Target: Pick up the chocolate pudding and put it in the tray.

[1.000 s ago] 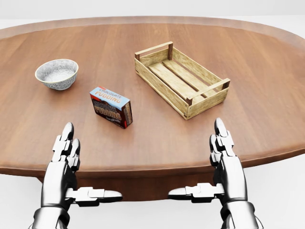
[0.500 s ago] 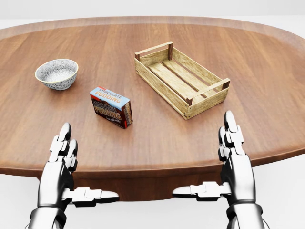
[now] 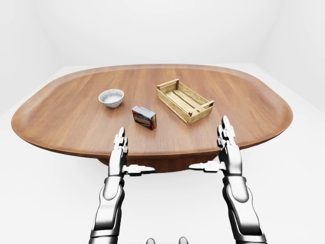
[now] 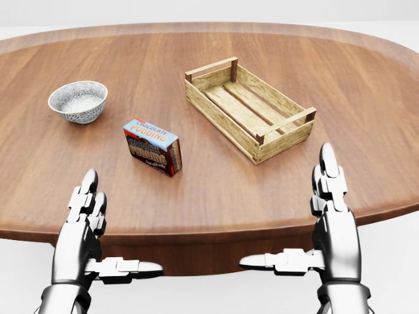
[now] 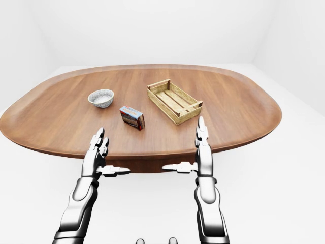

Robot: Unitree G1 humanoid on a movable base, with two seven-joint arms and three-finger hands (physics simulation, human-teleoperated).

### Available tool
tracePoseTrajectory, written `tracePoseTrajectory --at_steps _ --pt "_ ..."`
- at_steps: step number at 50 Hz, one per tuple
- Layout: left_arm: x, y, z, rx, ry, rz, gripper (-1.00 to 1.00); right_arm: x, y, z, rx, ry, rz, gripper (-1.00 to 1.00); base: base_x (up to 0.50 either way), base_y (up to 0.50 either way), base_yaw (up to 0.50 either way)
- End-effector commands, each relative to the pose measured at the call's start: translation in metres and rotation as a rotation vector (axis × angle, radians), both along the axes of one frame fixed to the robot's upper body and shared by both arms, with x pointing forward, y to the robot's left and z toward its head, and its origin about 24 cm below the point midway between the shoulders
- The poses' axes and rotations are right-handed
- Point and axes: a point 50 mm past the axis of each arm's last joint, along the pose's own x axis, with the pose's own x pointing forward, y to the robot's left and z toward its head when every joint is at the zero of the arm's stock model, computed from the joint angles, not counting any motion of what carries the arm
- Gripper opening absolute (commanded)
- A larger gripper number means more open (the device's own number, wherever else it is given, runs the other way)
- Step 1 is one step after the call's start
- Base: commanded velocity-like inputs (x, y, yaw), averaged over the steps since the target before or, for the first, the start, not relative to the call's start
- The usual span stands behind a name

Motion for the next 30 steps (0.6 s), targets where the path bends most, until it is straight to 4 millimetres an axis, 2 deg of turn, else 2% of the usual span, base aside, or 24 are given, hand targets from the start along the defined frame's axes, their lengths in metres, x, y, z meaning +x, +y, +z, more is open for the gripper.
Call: tracePoseTrajectory --at_steps 1,17,30 --pt "0.0001 0.0003 -0.0008 0.001 0.001 -0.001 1.0 -0.0058 -0.001 0.0111 -0.033 -0.048 -0.027 1.0 0.0 0.0 0.0" --pt "0.0001 -0.0001 -0.0006 0.002 0.002 -0.002 1.0 -0.0093 -0.0015 0.0182 -0.047 -0.078 -0.036 1.0 0.0 0.0 0.0" --pt "0.0012 -0.0001 -0.0014 0.002 0.002 -0.002 1.0 -0.0082 -0.0014 0.0175 -0.039 -0.076 -0.031 1.0 0.0 0.23 0.0"
